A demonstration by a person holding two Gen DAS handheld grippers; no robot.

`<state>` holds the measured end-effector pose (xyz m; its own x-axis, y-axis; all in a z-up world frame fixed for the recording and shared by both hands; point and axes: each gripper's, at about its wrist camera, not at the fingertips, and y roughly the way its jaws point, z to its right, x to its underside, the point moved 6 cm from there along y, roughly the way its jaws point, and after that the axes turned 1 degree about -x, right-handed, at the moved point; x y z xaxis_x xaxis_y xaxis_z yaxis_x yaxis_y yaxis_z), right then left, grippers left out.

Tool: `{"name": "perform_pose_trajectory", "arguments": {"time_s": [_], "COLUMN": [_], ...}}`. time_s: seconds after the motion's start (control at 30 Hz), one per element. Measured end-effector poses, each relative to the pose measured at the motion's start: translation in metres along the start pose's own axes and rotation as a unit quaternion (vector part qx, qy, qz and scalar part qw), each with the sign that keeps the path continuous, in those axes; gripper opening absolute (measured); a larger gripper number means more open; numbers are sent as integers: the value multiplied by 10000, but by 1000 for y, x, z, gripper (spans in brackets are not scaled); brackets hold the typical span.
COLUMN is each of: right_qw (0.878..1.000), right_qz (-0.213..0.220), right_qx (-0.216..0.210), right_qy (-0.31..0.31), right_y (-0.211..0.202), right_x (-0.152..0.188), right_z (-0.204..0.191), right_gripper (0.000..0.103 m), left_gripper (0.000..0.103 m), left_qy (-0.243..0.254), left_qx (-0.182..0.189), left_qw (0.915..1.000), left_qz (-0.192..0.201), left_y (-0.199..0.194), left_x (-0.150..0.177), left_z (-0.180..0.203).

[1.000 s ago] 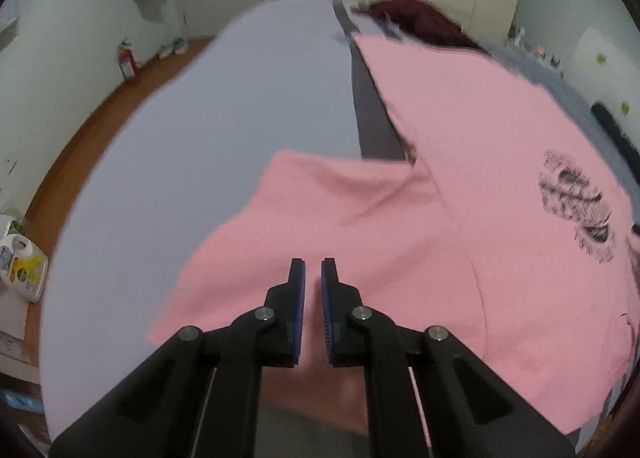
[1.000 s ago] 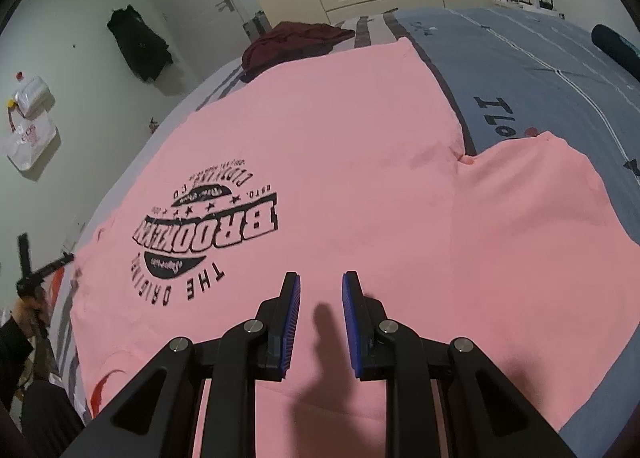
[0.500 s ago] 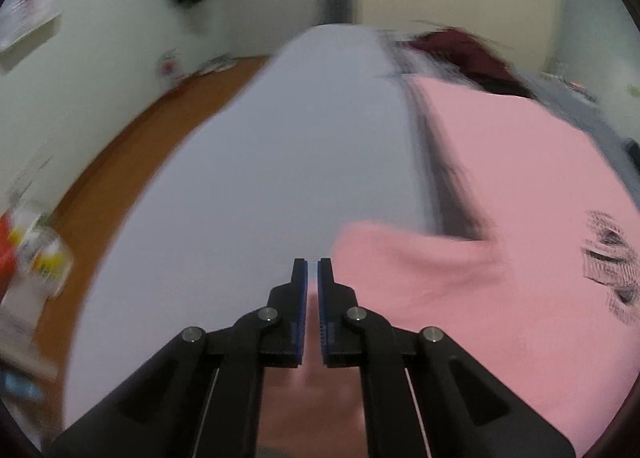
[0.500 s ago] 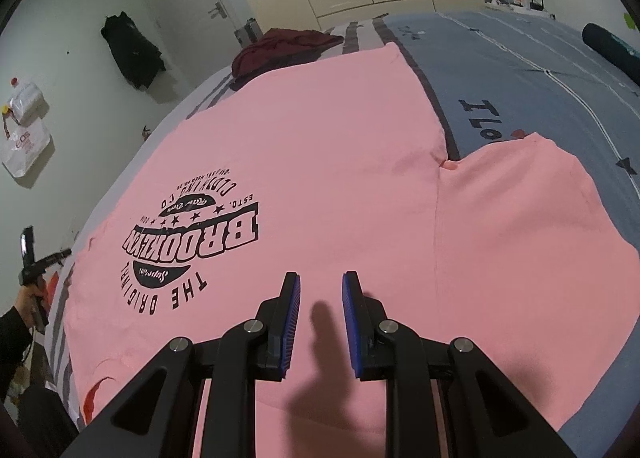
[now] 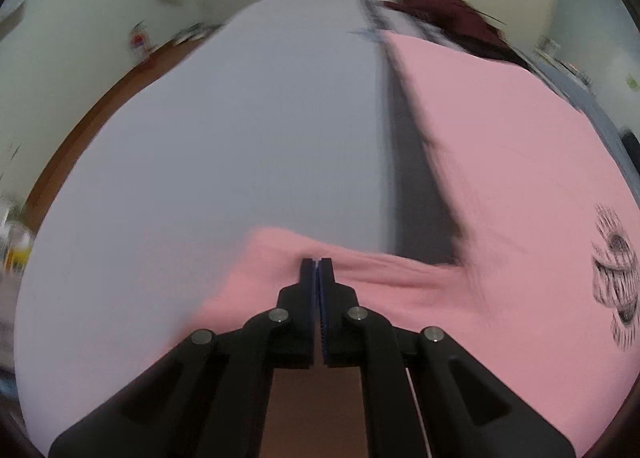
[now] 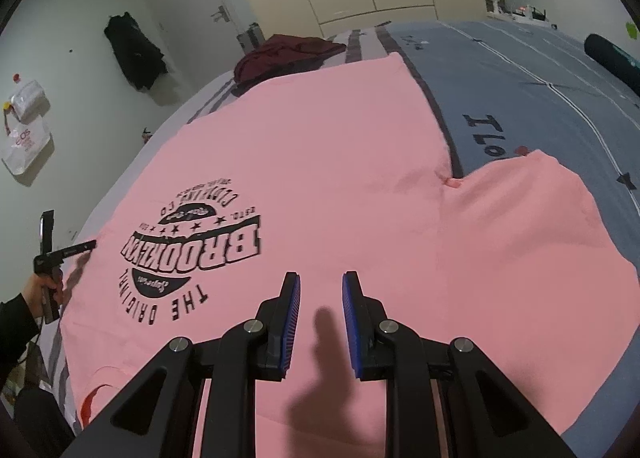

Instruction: Fold clothes

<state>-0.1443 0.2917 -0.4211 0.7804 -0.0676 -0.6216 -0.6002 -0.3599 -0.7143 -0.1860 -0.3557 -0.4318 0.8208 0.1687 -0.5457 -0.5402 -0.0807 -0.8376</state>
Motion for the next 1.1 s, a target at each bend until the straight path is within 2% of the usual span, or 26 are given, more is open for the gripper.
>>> {"name": "perform_pose_trajectory", "arguments": {"time_s": [0.1,0.2,0.27,0.33,0.43,0.5,0.63,0.73,0.87,0.97,1.1], "right_qw": [10000,9999,9997,9996,9995,9995,9998,9999,9997,9988,9967], "right_qz": [0,24,59,108,162,194,116,56,-61,-218,-516], "right_qx": [61,120,155,183,201,228,155,71,-115,-301,-489], "right_qy": [41,119,175,212,197,127,-6,-75,-184,-303,-391], "right_y": [-2,-4,-6,-11,-20,-26,-34,-40,-46,-46,-40], "right_x": [1,0,-1,-4,-6,-5,5,15,38,62,101], "right_z": [7,14,17,20,21,19,6,-9,-44,-79,-120], "right_gripper": [20,20,20,20,23,32,32,32,32,32,32], "left_gripper": [2,2,3,3,3,3,3,3,4,4,4], "left_qy": [172,343,172,-35,0,86,302,491,529,656,635], "left_qx": [-117,-581,-864,-939,-714,-381,344,776,1444,1688,1817], "left_qw": [9998,9977,9960,9955,9966,9977,9972,9946,9876,9833,9813], "left_qz": [-16,82,132,128,421,549,593,477,303,172,-61], "left_y": [0,0,-7,-16,-44,-59,-100,-120,-132,-145,-158], "left_x": [-5,-11,-5,1,8,8,43,67,83,108,156], "left_z": [-8,-6,-26,-39,-31,-5,49,108,175,224,266]}}
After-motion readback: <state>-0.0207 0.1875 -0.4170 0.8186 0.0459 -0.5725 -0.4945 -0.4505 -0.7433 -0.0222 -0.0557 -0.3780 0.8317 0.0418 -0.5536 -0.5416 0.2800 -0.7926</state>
